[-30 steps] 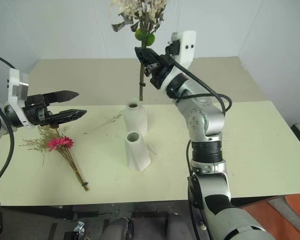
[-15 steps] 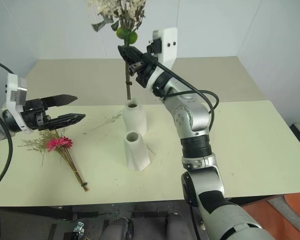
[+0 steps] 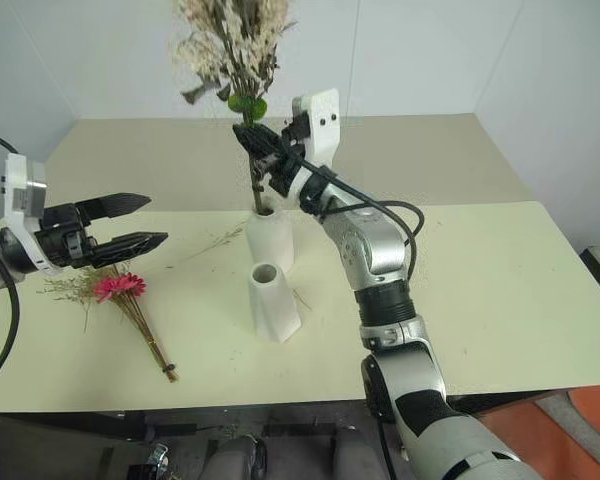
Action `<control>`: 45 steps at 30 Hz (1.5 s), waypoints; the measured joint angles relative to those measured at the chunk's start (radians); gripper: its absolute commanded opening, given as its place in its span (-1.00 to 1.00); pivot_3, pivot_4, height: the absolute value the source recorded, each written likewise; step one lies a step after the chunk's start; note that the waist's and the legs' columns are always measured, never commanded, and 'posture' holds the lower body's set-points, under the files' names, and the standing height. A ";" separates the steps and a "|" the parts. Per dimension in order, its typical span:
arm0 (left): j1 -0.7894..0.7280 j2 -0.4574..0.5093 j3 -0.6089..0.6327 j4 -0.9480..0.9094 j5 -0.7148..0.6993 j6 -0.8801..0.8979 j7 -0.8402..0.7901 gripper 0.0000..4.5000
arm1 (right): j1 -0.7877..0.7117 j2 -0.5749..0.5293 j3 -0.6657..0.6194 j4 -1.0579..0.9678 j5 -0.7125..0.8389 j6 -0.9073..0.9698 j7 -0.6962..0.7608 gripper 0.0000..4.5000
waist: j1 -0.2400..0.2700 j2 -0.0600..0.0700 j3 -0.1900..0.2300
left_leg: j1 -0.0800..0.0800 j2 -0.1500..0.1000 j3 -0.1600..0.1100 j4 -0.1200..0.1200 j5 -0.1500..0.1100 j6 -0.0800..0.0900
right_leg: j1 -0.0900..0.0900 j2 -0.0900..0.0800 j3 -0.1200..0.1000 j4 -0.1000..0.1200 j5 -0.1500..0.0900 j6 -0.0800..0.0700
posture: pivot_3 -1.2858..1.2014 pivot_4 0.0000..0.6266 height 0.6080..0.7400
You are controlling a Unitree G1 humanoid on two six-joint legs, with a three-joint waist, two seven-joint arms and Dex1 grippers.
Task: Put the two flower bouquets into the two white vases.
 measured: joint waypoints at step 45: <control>0.343 0.163 0.170 -0.381 -0.200 0.786 0.571 1.00 | 0.330 -0.526 -0.012 -0.333 0.200 0.251 0.494 0.93 | 0.003 -0.002 0.001 | 0.006 0.000 0.000 -0.001 0.000 0.000 | 0.004 0.001 0.004 -0.002 0.000 0.000 | 0.03 -0.52 1.00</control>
